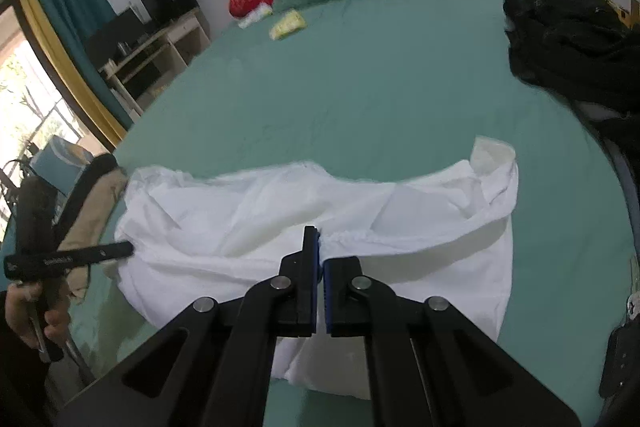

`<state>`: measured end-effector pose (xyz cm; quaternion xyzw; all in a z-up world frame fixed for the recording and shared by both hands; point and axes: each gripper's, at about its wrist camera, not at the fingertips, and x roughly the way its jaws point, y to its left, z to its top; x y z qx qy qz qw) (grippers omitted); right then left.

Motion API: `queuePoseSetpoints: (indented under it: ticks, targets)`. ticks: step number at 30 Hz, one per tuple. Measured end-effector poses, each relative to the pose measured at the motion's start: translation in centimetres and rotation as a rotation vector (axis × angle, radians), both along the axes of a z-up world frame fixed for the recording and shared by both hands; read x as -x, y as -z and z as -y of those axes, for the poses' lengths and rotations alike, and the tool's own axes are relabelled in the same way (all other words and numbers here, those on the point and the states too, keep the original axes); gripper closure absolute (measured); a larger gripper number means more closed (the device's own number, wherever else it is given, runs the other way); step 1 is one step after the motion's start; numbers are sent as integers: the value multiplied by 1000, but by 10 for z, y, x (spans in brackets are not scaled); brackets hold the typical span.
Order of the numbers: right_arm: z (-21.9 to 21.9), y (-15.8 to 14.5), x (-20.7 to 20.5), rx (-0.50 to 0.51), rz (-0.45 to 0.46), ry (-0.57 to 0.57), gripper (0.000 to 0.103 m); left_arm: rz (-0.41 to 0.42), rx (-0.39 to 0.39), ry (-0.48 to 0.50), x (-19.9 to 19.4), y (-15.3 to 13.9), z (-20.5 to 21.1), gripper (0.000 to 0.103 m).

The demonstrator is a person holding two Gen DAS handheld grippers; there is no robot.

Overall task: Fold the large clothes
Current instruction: 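Grasp the folded jacket edge with both tools and lift it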

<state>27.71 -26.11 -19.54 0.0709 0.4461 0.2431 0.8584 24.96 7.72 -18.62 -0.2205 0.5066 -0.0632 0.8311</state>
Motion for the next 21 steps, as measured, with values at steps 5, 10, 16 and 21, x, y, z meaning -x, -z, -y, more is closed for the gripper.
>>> queuePoseSetpoints:
  ticks: [5,10,16,21]
  targets:
    - [10,19,-8,-34,-94,36,99,4,0,-45,11,-6,-14,84]
    - [18,20,-15,-84,-106,67,99,-4,7,-67,-2,2,-32,84]
    - [22,22,-19,-72,-110,93,91,-55,38,-129,-1,13,-47,84]
    - [22,18,-23,-121,-88,87,90,-71,67,-204,5,27,-68,64]
